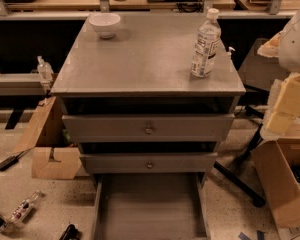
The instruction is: Place blue plastic bottle into bottom drawer
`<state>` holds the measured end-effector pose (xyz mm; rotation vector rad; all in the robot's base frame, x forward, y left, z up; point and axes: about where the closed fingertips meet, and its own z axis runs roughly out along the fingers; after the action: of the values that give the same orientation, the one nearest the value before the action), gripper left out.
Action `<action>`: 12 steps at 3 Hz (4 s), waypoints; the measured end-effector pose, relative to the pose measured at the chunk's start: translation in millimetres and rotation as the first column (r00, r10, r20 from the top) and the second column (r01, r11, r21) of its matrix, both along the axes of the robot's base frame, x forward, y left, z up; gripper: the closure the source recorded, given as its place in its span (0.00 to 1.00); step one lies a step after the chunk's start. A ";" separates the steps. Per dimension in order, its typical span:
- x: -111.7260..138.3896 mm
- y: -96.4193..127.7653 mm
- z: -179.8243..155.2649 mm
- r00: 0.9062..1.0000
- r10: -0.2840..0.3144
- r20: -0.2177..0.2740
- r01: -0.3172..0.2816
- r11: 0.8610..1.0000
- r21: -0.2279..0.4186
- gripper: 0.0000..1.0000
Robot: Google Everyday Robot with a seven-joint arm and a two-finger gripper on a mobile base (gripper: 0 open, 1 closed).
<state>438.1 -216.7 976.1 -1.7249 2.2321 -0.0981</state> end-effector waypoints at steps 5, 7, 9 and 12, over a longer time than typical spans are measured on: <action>94.6 -42.3 21.8 0.910 -0.351 0.221 0.160 0.789 0.593 0.00; 104.6 -45.3 32.7 0.884 -0.401 0.238 0.154 0.732 0.663 0.00; 184.0 -25.6 6.5 0.911 -0.354 0.213 0.051 0.609 0.792 0.00; 261.6 -7.1 -28.3 0.937 -0.296 0.188 -0.062 0.388 0.919 0.00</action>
Offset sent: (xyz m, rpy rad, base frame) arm 0.0524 -0.0092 0.0212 0.1691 -0.1186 -0.0545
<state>699.8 -223.8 947.8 -0.8031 1.5719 0.6771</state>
